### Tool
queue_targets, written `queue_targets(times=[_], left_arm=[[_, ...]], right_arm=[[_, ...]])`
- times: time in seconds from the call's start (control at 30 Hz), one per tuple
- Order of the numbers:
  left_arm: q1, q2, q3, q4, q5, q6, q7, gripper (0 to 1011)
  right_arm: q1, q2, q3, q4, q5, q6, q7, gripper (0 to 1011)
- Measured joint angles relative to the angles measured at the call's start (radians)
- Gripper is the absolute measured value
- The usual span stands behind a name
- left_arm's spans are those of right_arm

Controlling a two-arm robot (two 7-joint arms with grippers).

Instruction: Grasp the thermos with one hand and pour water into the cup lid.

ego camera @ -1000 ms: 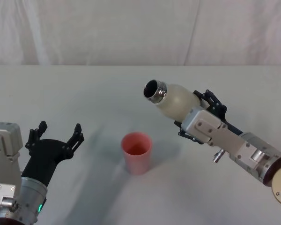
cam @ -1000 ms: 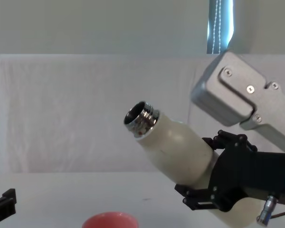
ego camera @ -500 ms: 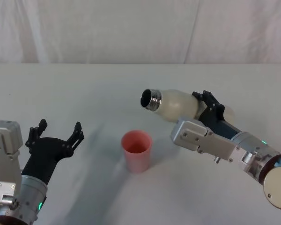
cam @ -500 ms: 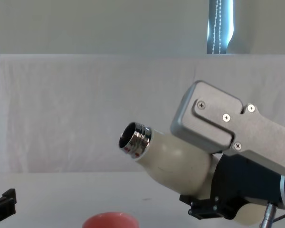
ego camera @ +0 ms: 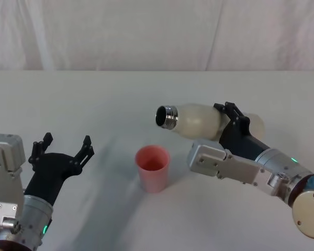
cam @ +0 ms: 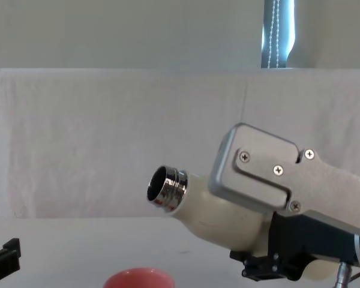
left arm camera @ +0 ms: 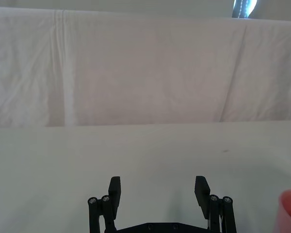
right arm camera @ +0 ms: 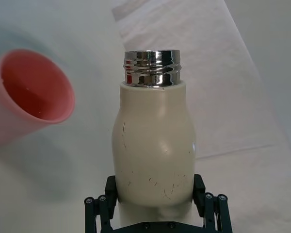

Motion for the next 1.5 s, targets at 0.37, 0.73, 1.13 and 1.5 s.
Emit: queue_targets(times=[0.37,0.73,1.13,1.5], left_arm=[[0.0,0.0,0.0,0.0,0.0,0.0,0.0,1001],[0.0,0.0,0.0,0.0,0.0,0.0,0.0,1001],[0.0,0.0,0.0,0.0,0.0,0.0,0.0,1001],[0.0,0.0,0.0,0.0,0.0,0.0,0.0,1001]], right_arm=[[-0.004,0.009,-0.019,-0.002,-0.047,-0.015,0.005,952],[0.002,0.021,-0.053,0.003,-0.125,-0.018,0.006,952],[0.0,0.023,-0.064,0.005,-0.171,-0.009,0.006,952],[0.001,0.026,-0.075,-0.001,-0.232,0.018,0.013,952]])
